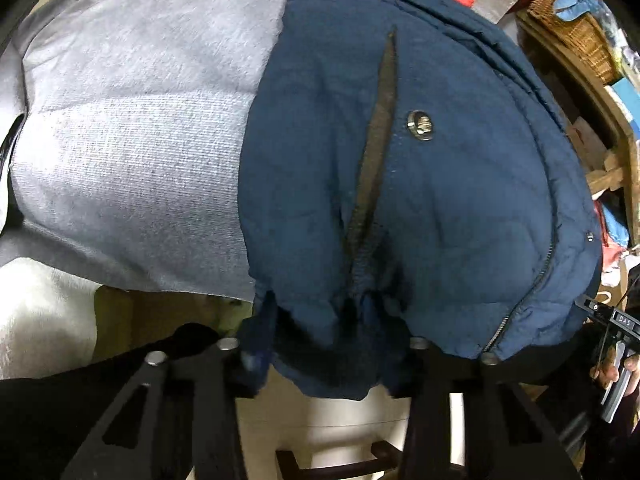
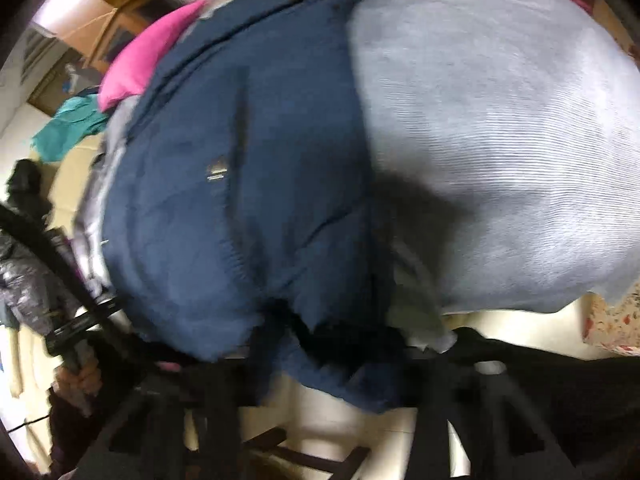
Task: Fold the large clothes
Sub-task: 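Grasp the jacket hem with both grippers and lift it off the bed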
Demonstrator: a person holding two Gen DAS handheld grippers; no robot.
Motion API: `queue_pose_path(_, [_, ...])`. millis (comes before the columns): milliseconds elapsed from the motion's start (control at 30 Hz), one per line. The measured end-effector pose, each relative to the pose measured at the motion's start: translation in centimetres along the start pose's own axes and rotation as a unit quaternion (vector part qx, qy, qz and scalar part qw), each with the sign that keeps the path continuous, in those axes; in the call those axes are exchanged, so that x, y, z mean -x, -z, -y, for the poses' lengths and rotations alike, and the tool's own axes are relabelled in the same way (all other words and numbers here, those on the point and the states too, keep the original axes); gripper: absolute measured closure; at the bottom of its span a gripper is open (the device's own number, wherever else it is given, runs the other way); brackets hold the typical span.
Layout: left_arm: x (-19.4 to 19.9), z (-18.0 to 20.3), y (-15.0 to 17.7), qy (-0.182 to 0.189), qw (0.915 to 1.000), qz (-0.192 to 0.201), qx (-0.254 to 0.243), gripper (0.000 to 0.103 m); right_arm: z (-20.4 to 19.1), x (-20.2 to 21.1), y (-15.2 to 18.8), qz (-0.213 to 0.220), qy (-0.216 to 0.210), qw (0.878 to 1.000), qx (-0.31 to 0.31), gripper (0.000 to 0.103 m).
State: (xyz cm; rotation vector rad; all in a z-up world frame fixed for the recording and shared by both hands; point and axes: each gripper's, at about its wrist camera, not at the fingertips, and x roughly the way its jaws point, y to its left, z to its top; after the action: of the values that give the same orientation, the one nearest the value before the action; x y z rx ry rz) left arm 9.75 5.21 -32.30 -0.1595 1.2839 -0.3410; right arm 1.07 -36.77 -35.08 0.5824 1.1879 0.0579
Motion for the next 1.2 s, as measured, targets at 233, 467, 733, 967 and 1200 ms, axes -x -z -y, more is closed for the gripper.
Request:
queue_pose_path(233, [-0.6, -0.5, -0.6, -0.011, 0.9997, -0.017, 0.017, 0.029, -1.8, -0.3, 0.0, -0.014, 0.022, 0.999, 0.043, 0.051])
queue_pose_path(467, [-2.1, -0.8, -0.6, 0.014, 0.9993, -0.022, 0.027, 0.048, -2.8, -2.8, -0.6, -0.029, 0.035, 0.997, 0.057, 0.08])
queue_pose_path(733, [0.5, 1.8, -0.6, 0.059, 0.9979, 0.019, -0.019, 0.086, -8.7, 3.6, -0.1, 0.022, -0.021, 0.988, 0.15, 0.089])
queue_pose_path(967, [0.9, 1.4, 0.0, 0.061, 0.998, 0.007, -0.016, 0.075, -6.8, 1.6, -0.8, -0.007, -0.052, 0.99, 0.128, 0.085])
queue_pose_path(1200, [-0.8, 0.3, -1.0, 0.059, 0.9982, -0.013, 0.003, 0.061, -2.9, -2.5, -1.0, -0.052, -0.054, 0.995, 0.059, 0.054])
